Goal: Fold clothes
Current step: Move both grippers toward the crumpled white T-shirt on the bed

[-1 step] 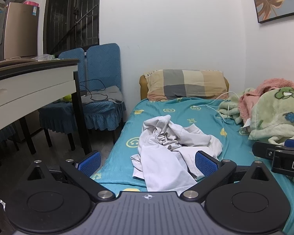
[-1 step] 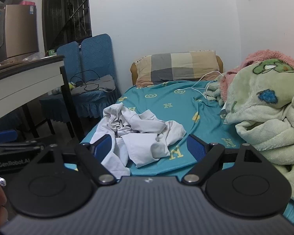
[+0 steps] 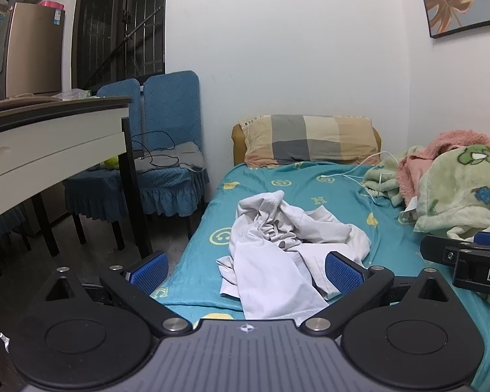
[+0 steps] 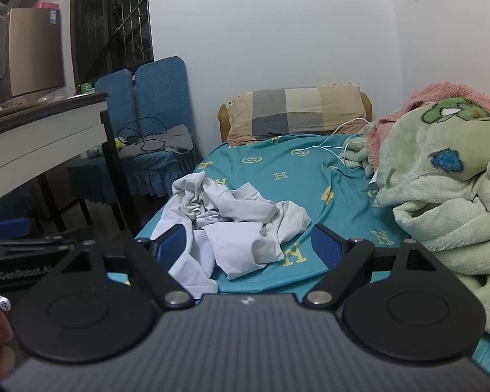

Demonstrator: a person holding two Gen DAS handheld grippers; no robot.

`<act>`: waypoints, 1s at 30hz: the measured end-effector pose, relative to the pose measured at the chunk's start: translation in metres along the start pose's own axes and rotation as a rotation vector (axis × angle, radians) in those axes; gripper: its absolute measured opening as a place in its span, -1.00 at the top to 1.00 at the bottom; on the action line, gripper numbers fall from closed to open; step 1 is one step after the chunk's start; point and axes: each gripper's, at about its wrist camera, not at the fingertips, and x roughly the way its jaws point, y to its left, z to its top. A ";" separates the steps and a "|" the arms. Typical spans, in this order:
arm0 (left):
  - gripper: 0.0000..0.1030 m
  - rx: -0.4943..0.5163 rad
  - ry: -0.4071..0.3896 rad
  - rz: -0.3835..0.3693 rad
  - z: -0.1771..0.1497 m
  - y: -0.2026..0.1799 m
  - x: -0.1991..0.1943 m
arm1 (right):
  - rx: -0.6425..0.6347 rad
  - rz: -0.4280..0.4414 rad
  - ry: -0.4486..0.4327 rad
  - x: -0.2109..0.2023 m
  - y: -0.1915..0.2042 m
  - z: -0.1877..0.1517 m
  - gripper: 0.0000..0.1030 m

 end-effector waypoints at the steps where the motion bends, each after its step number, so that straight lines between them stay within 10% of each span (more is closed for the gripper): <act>1: -1.00 -0.001 0.003 -0.004 0.000 0.001 0.000 | -0.005 -0.004 -0.001 0.000 0.000 0.000 -0.65; 30: -1.00 -0.046 0.036 -0.067 -0.009 0.003 0.006 | -0.001 -0.012 0.005 0.000 -0.003 0.001 -0.65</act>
